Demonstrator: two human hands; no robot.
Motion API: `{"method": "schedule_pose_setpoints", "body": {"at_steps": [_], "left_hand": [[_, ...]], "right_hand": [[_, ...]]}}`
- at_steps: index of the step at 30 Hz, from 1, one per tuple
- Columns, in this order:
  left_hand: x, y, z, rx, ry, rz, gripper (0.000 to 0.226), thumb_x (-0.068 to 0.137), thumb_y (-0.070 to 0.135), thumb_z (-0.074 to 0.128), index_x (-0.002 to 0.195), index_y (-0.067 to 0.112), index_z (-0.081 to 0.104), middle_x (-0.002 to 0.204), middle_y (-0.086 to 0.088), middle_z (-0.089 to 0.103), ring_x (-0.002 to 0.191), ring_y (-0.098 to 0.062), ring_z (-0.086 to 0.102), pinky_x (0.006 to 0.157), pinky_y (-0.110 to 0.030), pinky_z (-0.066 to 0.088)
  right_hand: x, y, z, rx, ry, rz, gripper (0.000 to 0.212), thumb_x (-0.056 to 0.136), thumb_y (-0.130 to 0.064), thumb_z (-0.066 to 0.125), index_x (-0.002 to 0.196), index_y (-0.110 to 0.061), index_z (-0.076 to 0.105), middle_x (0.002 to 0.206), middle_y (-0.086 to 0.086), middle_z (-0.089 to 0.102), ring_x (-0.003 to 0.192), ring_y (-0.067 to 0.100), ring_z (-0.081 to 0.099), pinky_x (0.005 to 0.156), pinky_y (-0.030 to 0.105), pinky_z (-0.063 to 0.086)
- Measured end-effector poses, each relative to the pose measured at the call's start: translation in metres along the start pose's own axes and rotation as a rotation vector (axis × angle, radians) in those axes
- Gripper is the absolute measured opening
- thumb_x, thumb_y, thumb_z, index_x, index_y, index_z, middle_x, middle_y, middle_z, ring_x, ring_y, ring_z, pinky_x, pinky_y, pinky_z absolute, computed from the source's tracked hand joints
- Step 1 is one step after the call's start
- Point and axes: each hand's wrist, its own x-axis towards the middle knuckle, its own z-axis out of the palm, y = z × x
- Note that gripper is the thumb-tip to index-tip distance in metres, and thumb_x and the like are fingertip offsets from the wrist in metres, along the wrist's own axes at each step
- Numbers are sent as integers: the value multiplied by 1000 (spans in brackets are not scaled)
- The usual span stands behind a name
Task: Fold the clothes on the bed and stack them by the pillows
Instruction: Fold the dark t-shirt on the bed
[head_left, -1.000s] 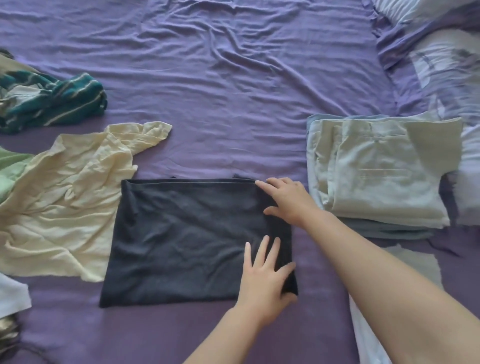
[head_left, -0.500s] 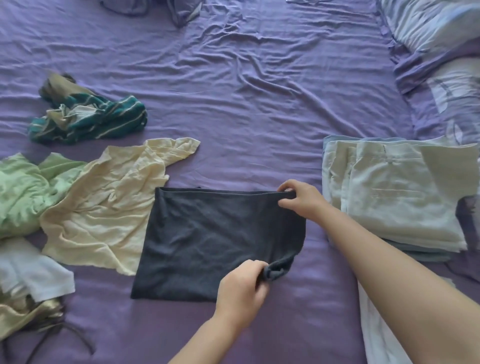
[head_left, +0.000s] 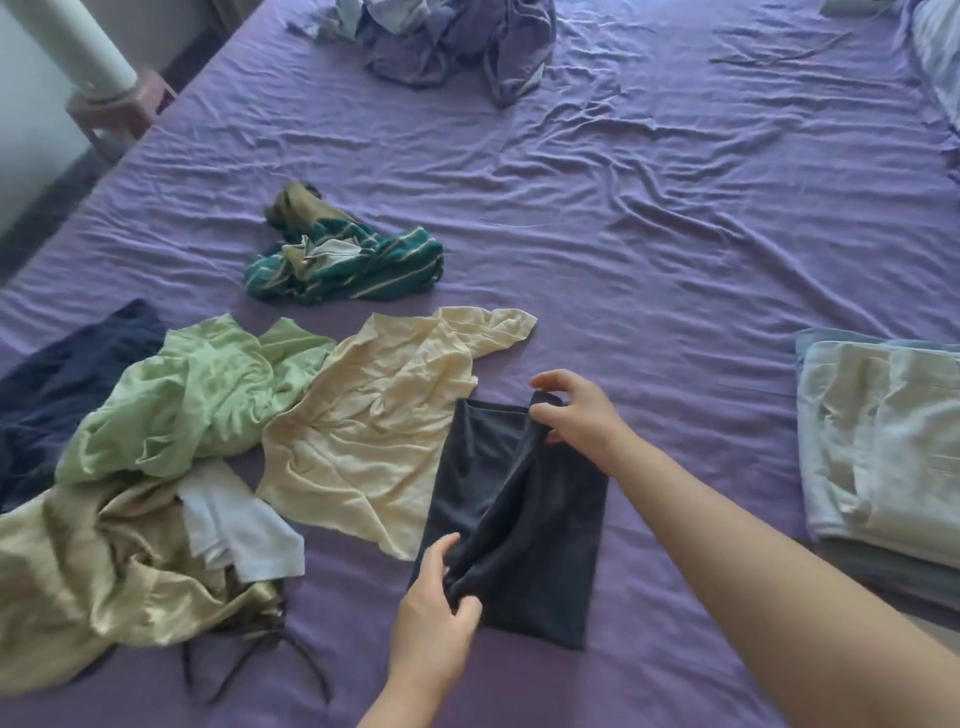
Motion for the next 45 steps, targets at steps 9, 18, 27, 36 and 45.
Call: {"method": "schedule_pose_setpoints", "body": {"at_steps": [9,18,27,36,45], "left_hand": [[35,-18,-22,235,64,-1,53,81,29,62,132,21,48,122,2,53,112,-19,45,97,-28,37],[87,25,-13,229,-27,-91,72,82,55,61,137,14,37,131,-9,45,123,-25,44,97,-37,41],[92,41,-9,207,-100,-154,46,88,43,57,117,8,50,118,-11,61,111,-32,55,92,-39,46],[63,67,-4,-205,-186,34,25,90,32,59,112,21,65,114,5,68,113,-17,59,102,-40,43],[-25,119,75,-378,-293,140,12,92,29,60,97,29,71,97,15,73,99,-7,66,91,-33,50]], "right_hand": [[5,13,71,-325,-31,-66,39,89,-15,56,128,-16,53,126,0,59,113,15,54,92,21,38],[-64,78,39,-560,360,140,51,87,-9,60,135,-7,46,144,14,37,132,30,34,110,37,26],[-89,75,61,-393,418,353,55,96,-28,48,145,-16,26,139,4,43,123,24,46,91,37,42],[-118,63,12,-371,483,166,40,94,-22,51,134,-17,47,115,2,54,104,22,54,84,36,45],[-205,94,-98,-425,675,35,37,93,-17,56,129,-15,54,117,0,58,108,20,56,81,36,45]]}}
